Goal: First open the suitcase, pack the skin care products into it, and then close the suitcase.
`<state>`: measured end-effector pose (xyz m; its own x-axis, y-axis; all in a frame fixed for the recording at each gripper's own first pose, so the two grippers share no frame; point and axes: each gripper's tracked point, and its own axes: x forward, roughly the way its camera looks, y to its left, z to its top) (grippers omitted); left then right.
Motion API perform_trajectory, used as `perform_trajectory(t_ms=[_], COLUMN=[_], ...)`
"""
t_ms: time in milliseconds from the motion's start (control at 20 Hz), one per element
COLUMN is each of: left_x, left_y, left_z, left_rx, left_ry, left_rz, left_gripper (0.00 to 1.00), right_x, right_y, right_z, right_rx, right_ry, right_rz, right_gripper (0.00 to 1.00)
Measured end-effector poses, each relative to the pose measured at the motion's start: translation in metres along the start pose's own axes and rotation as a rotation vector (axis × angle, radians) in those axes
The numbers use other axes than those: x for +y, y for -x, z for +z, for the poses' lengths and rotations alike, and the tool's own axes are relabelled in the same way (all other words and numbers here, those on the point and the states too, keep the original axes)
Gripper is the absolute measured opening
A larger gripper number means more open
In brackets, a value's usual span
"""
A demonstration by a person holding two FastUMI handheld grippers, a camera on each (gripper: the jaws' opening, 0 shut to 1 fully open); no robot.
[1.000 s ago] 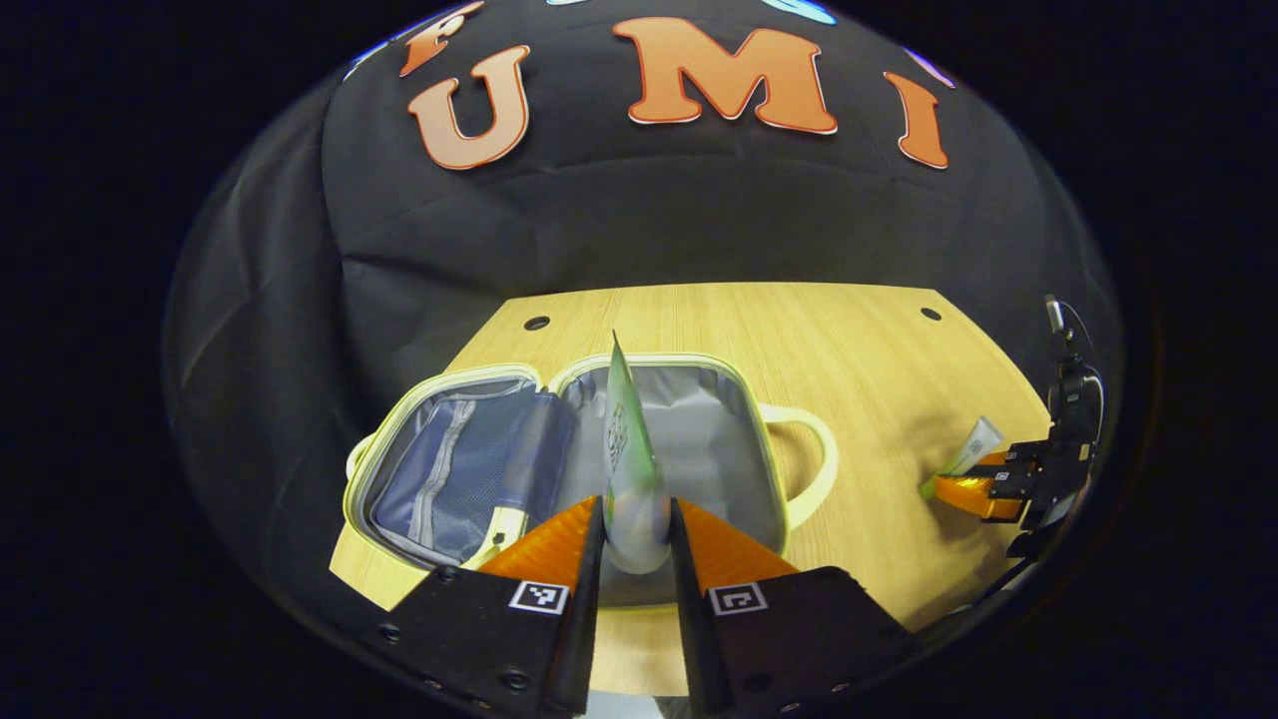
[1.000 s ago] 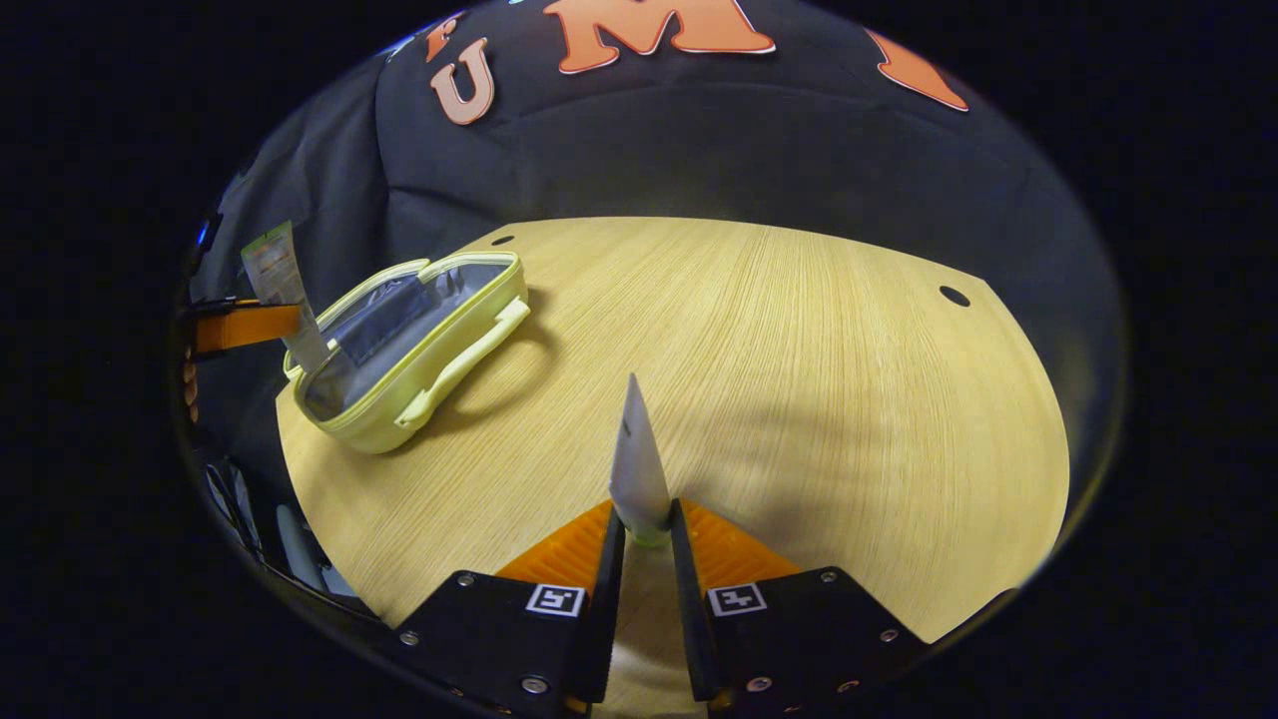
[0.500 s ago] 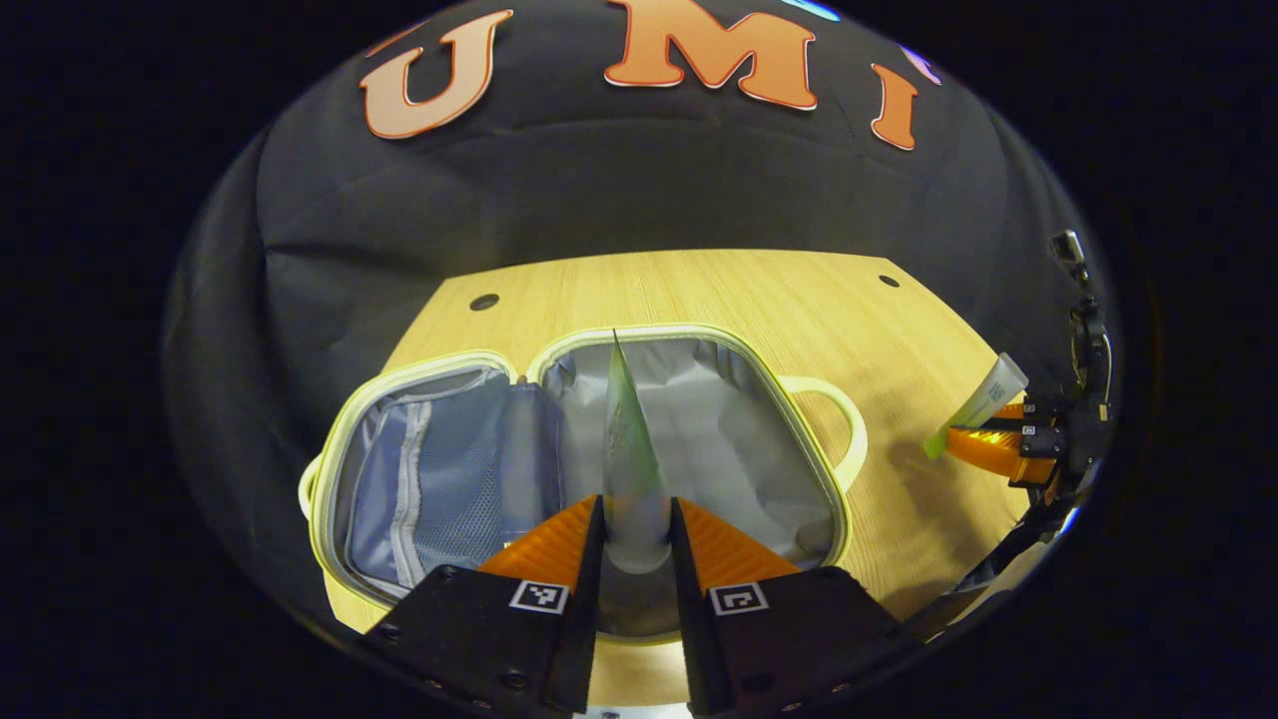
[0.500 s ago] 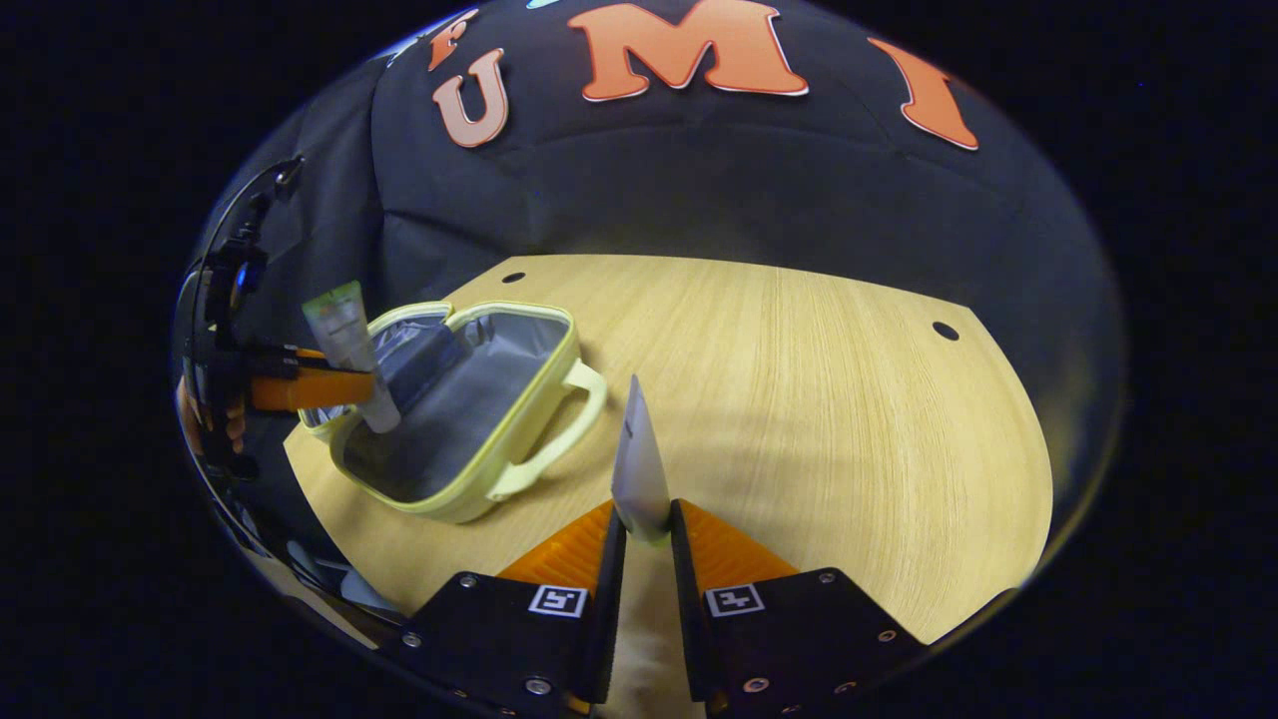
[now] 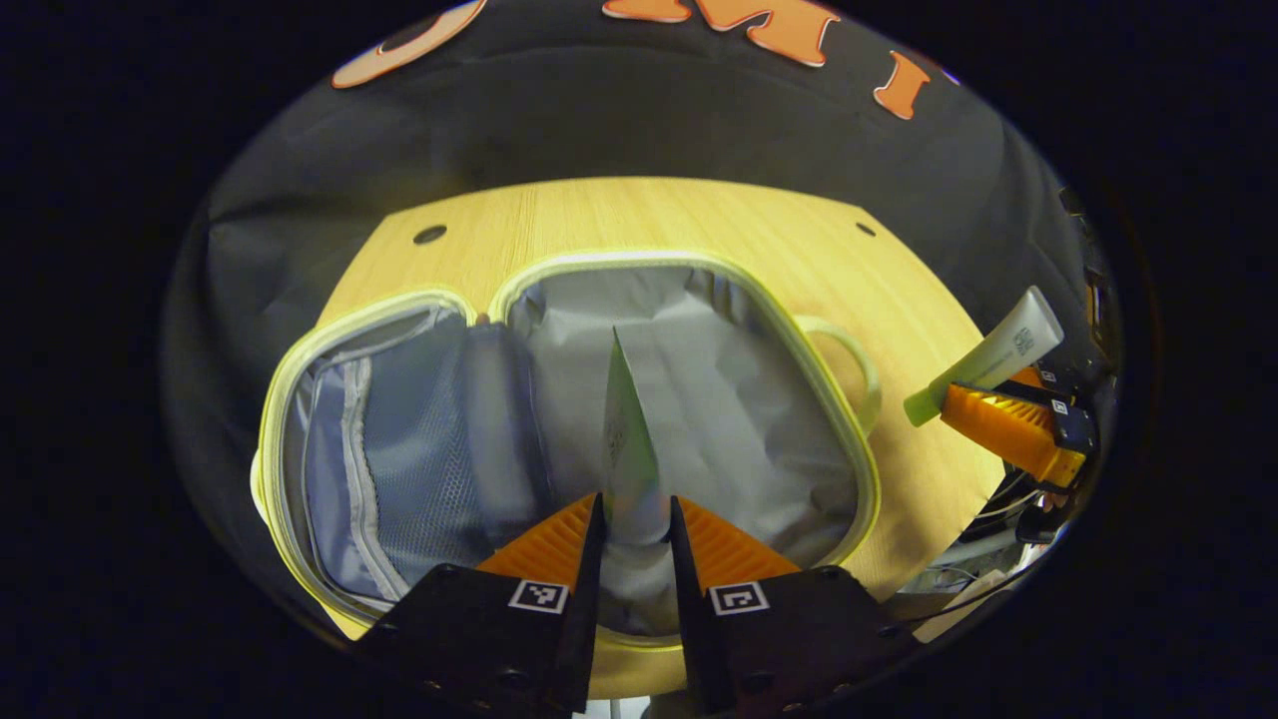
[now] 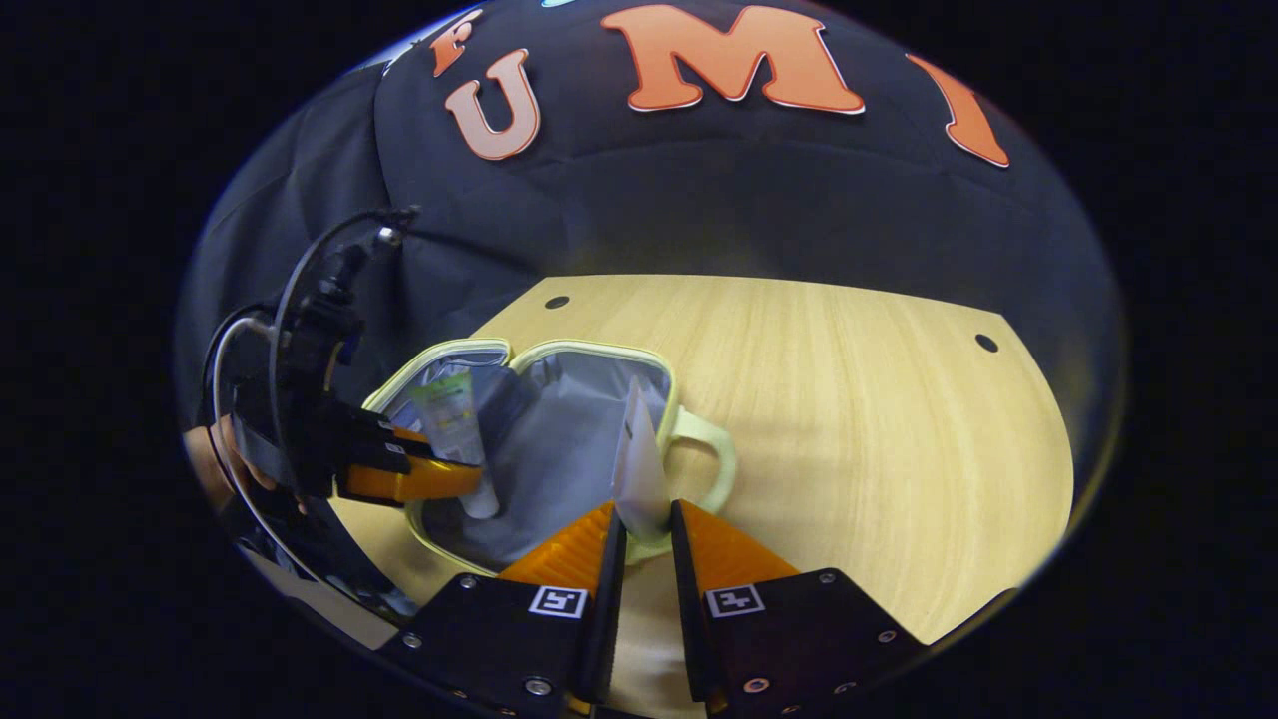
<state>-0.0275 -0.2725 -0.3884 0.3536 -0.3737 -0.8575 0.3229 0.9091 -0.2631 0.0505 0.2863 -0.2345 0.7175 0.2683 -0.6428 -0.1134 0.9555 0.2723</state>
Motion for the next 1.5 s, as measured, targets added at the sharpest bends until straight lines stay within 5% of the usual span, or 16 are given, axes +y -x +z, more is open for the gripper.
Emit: perform_trajectory(t_ms=[400,650,800,850,1200,1500], left_x=[-0.005,0.002,0.012,0.02,0.112,0.2], left_y=[-0.023,-0.012,0.015,0.024,0.099,0.161], left_z=[0.015,0.034,0.056,0.061,0.071,0.026], left_rx=[0.068,-0.074,-0.239,-0.271,-0.445,-0.475], left_ry=[0.064,0.09,0.101,0.112,0.219,0.329], left_rz=[-0.007,-0.023,-0.044,-0.037,0.152,0.309], left_gripper=[0.37,0.45,0.62,0.75,0.94,0.95], right_x=[0.032,0.04,0.041,0.041,0.036,0.041], right_y=[-0.043,-0.062,-0.068,-0.071,-0.093,-0.103], right_z=[-0.01,-0.009,-0.013,-0.015,-0.031,-0.033], right_rx=[0.123,0.178,0.221,0.236,0.363,0.403], right_ry=[-0.011,-0.014,0.001,0.012,-0.028,-0.099], right_rz=[0.01,0.029,0.039,0.039,-0.011,-0.024], right_gripper=[0.29,0.29,0.29,0.29,0.29,0.33])
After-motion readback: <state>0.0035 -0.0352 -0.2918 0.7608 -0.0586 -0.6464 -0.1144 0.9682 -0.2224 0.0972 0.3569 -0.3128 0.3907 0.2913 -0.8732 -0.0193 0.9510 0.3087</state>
